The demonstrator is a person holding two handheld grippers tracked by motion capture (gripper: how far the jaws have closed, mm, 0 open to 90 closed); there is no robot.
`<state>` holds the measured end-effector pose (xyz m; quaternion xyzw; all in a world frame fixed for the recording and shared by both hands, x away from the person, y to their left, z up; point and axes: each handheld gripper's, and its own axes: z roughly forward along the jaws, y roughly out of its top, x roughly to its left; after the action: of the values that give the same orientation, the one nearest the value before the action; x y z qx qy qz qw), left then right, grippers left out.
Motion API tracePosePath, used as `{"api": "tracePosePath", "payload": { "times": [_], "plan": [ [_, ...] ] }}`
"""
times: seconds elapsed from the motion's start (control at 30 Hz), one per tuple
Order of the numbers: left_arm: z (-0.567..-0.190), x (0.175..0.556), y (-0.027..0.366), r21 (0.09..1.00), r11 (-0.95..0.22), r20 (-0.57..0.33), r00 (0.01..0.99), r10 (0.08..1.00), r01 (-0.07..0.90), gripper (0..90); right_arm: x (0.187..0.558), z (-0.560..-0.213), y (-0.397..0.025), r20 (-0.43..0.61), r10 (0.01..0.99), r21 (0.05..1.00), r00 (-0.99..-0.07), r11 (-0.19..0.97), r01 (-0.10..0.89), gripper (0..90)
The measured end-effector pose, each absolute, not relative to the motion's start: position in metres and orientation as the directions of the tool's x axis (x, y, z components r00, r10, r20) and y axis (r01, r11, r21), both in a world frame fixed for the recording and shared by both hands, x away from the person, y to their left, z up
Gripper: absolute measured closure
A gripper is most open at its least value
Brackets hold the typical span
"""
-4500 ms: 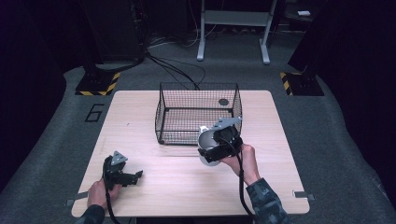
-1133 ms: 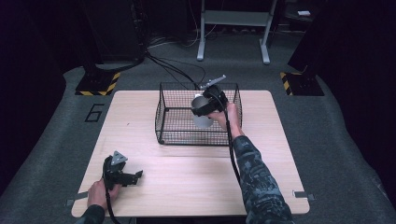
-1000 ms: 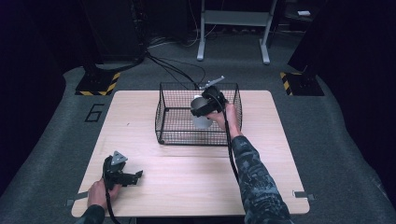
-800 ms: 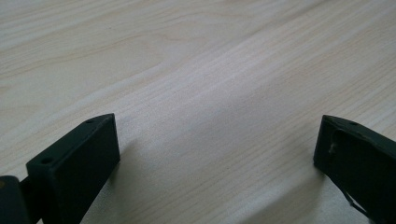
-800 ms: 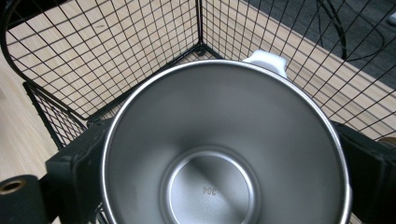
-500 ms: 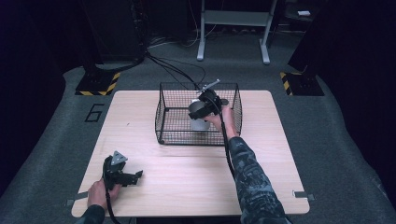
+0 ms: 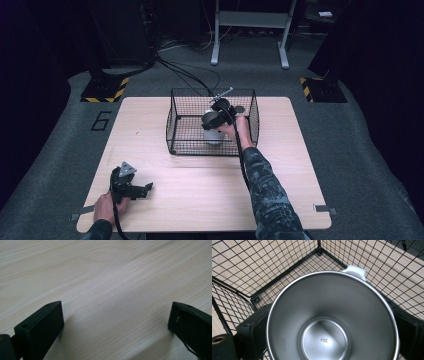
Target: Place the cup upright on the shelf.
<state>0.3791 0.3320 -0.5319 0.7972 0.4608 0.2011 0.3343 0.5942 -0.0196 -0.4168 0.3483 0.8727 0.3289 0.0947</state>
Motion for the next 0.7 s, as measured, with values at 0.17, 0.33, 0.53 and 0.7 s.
{"api": "tracePosePath", "payload": {
  "times": [0.17, 0.33, 0.53, 0.7],
  "plan": [
    [-0.5321, 0.3789, 0.3317, 0.719, -0.349, 0.012, 0.492, 0.871, 0.601, 0.2, 0.5959, -0.4209, -0.0172, 0.061, 0.667, 0.629, -0.743, 0.552, 0.548, 5.6],
    [-0.5322, 0.379, 0.3317, 0.72, -0.35, 0.014, 0.492, 0.871, 0.599, 0.2, 0.5963, -0.4239, -0.0149, 0.07, 0.675, 0.617, -0.735, 0.55, 0.564, 5.6],
    [-0.5321, 0.3789, 0.3317, 0.72, -0.35, 0.014, 0.492, 0.871, 0.599, 0.2, 0.5981, -0.4259, -0.0153, 0.064, 0.674, 0.614, -0.736, 0.554, 0.561, 5.6],
    [-0.5322, 0.379, 0.3317, 0.72, -0.35, 0.015, 0.492, 0.871, 0.599, 0.2, 0.5987, -0.4264, -0.0156, 0.061, 0.676, 0.614, -0.735, 0.555, 0.561, 5.6]
  ]
}}
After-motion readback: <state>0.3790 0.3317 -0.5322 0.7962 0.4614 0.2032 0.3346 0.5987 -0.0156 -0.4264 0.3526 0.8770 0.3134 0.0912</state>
